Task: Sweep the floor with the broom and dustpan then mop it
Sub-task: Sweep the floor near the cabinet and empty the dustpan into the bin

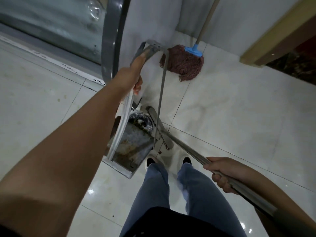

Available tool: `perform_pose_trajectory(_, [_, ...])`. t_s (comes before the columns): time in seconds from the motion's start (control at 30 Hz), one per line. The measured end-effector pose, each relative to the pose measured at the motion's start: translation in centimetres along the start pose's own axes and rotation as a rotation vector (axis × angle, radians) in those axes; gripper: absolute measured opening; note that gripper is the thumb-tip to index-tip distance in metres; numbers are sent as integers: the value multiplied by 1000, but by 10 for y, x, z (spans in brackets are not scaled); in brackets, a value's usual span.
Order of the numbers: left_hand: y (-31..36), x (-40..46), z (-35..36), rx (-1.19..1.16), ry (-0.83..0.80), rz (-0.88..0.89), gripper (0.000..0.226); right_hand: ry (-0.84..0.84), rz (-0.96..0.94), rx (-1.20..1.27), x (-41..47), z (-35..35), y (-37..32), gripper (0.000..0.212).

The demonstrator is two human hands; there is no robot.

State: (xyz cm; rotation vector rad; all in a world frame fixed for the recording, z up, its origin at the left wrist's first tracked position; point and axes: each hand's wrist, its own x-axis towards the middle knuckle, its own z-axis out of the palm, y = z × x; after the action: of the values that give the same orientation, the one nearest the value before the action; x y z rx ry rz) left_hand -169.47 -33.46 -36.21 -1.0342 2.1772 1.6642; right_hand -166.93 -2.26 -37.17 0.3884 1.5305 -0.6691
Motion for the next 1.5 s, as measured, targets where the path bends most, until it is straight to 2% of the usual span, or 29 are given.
perform_pose_trajectory(0.07, [-8,-19,-5,-36,110,-3,63,1,-33,-38,-2,-6,-2,19])
perform_pose_trajectory(0.2, [-28,-70,-6,-134,395,-46,69,-21,30,17,-4,-23,-3,17])
perform_pose_trajectory(0.33, [-55,-129,10,-275,590,-115,63,-17,-24,-154,-5,-51,-10,11])
perform_pose_trajectory(0.5, [-89,-201,45,-493,670,-57,57,-16,-30,-315,-13,-79,-13,8])
perform_pose_trajectory(0.63, [-119,-253,64,-806,700,-24,68,-14,-6,-361,-20,-83,-5,23])
perform_pose_trajectory(0.83, [-178,-312,111,-926,703,-338,63,20,2,-364,-33,-73,21,23])
perform_pose_trajectory(0.93, [-205,-337,131,-1013,759,-373,58,42,-13,-404,-41,-63,37,17])
perform_pose_trajectory(1.07, [-228,-369,142,-1108,792,-404,54,107,-66,-426,-46,-43,63,18])
perform_pose_trajectory(1.13, [-233,-383,148,-1086,840,-422,54,139,-102,-451,-44,-33,74,21])
perform_pose_trajectory(1.27, [-237,-398,166,-859,954,-509,59,174,-113,-492,-36,-21,80,29])
perform_pose_trajectory(1.37, [-237,-396,180,-761,977,-487,56,138,-96,-431,-24,-19,69,30])
perform_pose_trajectory(1.5, [-253,-379,196,-578,989,-550,60,82,-42,-413,7,-15,36,31])
